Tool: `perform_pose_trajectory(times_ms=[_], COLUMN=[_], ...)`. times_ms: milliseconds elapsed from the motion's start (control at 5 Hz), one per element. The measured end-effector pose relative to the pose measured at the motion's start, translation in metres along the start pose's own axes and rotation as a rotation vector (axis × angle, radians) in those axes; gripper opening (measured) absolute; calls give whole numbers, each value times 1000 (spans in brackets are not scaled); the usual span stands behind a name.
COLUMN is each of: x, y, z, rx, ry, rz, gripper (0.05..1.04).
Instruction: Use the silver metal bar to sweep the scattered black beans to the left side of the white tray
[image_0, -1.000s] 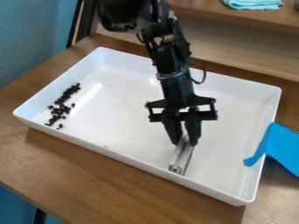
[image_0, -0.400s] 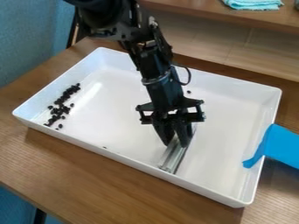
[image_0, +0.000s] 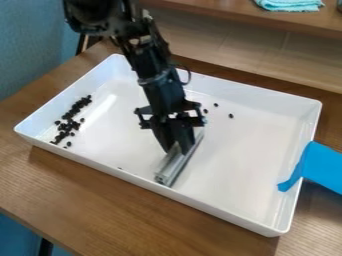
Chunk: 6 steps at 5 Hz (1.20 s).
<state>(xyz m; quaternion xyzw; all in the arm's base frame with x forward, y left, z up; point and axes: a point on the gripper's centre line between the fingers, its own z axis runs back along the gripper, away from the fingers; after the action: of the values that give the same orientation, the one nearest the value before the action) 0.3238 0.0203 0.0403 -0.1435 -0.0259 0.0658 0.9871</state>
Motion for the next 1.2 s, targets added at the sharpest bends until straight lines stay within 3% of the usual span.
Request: perform_pose_trajectory(times_ms=[400, 1000, 1200], x=[4, -9, -5], y=[65, 155, 143], z=[20, 50, 56], rx=[6, -36, -79], ry=[10, 31, 48], rz=[-26, -64, -16], gripper=[333, 333, 333])
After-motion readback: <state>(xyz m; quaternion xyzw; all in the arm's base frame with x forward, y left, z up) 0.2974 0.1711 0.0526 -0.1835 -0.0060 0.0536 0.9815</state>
